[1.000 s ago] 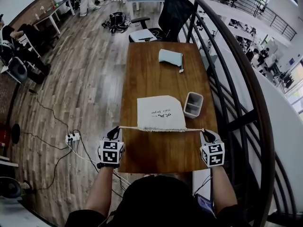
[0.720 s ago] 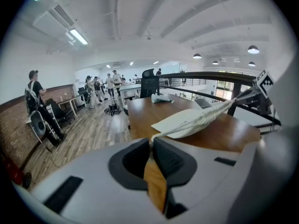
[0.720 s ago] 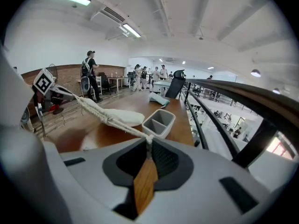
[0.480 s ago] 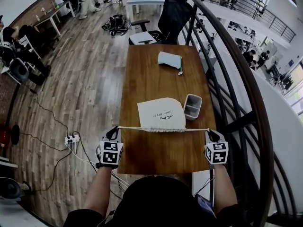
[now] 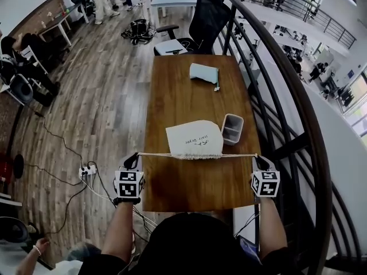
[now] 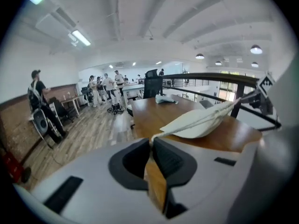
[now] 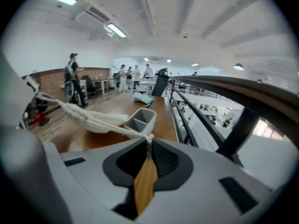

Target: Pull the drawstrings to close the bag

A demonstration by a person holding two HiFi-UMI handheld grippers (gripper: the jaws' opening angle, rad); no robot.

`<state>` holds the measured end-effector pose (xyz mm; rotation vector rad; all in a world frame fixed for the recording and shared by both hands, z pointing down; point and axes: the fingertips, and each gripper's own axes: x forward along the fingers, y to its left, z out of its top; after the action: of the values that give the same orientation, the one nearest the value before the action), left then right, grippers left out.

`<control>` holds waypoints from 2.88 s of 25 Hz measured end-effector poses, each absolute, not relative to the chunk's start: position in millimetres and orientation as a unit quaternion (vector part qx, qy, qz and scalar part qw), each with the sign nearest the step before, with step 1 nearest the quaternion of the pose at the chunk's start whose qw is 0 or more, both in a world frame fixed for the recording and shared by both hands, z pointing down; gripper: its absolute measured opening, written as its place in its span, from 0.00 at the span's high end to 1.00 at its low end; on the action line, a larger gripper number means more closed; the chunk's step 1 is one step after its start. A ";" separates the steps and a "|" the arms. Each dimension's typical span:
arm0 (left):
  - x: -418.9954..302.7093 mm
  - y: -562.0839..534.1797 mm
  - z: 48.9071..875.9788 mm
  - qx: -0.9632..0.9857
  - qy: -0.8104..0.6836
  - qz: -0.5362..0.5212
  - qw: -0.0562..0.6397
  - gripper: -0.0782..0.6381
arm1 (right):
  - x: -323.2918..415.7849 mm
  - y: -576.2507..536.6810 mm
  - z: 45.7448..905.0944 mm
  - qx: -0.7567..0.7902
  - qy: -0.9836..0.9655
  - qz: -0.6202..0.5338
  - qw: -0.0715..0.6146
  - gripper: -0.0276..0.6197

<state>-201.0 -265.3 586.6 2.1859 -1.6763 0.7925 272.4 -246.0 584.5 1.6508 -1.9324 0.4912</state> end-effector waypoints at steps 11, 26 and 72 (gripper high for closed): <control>-206.6 -262.4 596.4 0.745 -0.591 0.264 0.160 0.84 | 282.4 -242.7 591.2 0.626 -0.705 0.182 0.279 0.91; -216.4 -258.2 607.6 0.741 -0.591 0.244 0.204 0.84 | 304.0 -236.7 606.0 0.651 -0.678 0.215 0.265 0.91; -122.9 -158.3 550.3 0.852 -0.474 0.162 0.153 0.48 | 186.8 -137.7 531.4 0.613 -0.752 0.149 0.188 0.56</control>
<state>-122.9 -158.3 550.3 2.4429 -1.3590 0.4649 186.8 -137.7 531.4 1.7260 -2.1165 0.4206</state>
